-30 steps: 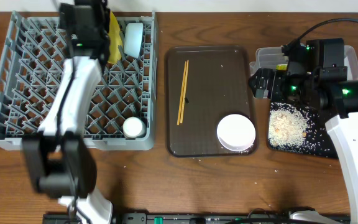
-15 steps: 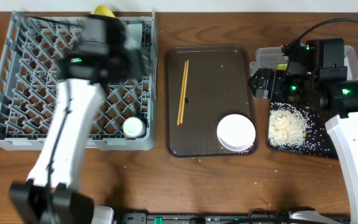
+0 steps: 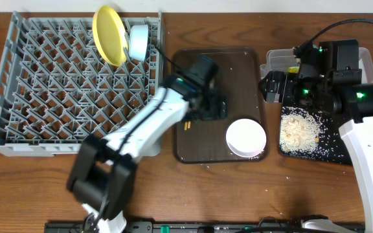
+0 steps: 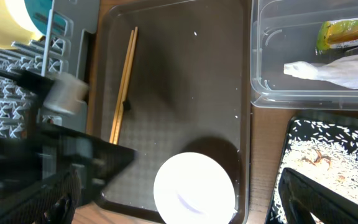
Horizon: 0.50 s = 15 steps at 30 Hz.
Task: Sort waste into correct bins and load items into the dishwasher
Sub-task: 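Move left gripper to pink bowl and grasp its rim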
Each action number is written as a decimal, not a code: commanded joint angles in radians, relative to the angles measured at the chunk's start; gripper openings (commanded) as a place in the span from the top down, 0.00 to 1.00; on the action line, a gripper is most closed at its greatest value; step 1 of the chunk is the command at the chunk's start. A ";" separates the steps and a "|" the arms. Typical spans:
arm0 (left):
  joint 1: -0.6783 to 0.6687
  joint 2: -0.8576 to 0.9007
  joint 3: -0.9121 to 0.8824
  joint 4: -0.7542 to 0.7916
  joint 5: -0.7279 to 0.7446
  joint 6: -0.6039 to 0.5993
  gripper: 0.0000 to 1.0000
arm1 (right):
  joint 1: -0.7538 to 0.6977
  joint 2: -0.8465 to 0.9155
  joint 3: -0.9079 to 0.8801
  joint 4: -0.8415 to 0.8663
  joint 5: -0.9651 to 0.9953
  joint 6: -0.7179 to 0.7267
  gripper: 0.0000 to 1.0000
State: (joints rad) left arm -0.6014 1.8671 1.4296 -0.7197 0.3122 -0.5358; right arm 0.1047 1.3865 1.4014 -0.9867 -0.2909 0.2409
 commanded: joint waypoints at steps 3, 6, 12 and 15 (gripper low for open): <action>-0.057 0.090 -0.014 0.034 0.002 -0.053 0.18 | -0.005 0.001 0.005 -0.001 0.003 -0.011 0.01; -0.091 0.121 -0.014 0.070 -0.001 -0.052 0.18 | -0.005 0.001 0.005 -0.001 0.003 -0.011 0.01; -0.117 0.168 -0.014 0.093 -0.013 -0.054 0.31 | -0.005 0.001 0.005 -0.001 0.003 -0.011 0.01; -0.113 0.168 -0.014 0.098 -0.013 -0.054 0.57 | -0.005 0.001 0.005 -0.001 0.003 -0.011 0.01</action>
State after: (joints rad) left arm -0.7265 2.0277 1.4162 -0.6239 0.3088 -0.5922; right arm 0.1047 1.3865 1.4014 -0.9867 -0.2909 0.2405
